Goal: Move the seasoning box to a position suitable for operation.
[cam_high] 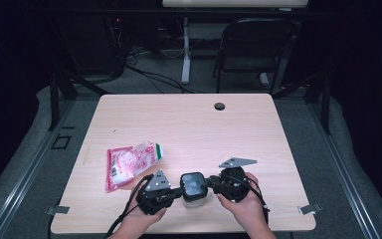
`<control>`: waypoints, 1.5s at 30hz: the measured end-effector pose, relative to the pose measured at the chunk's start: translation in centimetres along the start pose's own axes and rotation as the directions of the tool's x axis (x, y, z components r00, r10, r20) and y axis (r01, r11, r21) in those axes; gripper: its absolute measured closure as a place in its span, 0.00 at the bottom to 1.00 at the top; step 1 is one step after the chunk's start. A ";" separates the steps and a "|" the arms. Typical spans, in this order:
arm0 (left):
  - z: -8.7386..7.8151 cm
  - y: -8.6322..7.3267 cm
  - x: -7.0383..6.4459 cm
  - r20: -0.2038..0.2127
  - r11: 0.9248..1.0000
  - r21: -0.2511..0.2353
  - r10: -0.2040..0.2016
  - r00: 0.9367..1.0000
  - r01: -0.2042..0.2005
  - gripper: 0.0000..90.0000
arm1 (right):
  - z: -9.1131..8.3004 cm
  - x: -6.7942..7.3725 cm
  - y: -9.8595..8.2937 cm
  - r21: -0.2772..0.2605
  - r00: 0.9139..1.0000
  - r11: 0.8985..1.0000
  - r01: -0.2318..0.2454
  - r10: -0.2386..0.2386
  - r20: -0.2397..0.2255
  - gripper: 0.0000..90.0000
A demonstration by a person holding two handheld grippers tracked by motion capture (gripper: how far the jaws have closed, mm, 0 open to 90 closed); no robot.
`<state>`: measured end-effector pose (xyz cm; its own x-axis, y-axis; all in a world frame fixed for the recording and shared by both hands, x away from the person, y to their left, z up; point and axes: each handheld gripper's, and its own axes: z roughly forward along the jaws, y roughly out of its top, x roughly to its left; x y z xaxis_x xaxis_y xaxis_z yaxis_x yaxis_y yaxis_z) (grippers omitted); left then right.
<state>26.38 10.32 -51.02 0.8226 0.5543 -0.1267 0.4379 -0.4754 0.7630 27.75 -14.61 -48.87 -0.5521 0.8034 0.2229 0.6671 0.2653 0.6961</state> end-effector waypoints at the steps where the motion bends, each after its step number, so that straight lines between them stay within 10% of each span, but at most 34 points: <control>1: -0.1 0.1 0.0 0.002 1.000 0.000 0.003 1.000 -0.003 0.98 | -0.1 0.1 -0.1 0.007 1.000 1.000 0.003 -0.003 -0.006 0.82; 26: -0.3 2.0 -0.1 -0.003 1.000 -0.007 0.015 1.000 -0.015 0.95 | -0.9 1.9 -0.9 0.035 0.990 0.995 0.098 -0.094 -0.107 0.53; 45: -0.1 2.3 0.1 -0.017 1.000 -0.018 0.005 1.000 -0.006 0.91 | 0.1 2.4 -1.2 0.044 0.990 0.991 0.129 -0.126 -0.060 0.45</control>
<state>27.41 9.34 -49.26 0.8188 0.5632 -0.1118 0.4266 -0.4664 0.7749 25.72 -12.98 -49.20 -0.6613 0.7297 0.1739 0.6113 0.3898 0.6887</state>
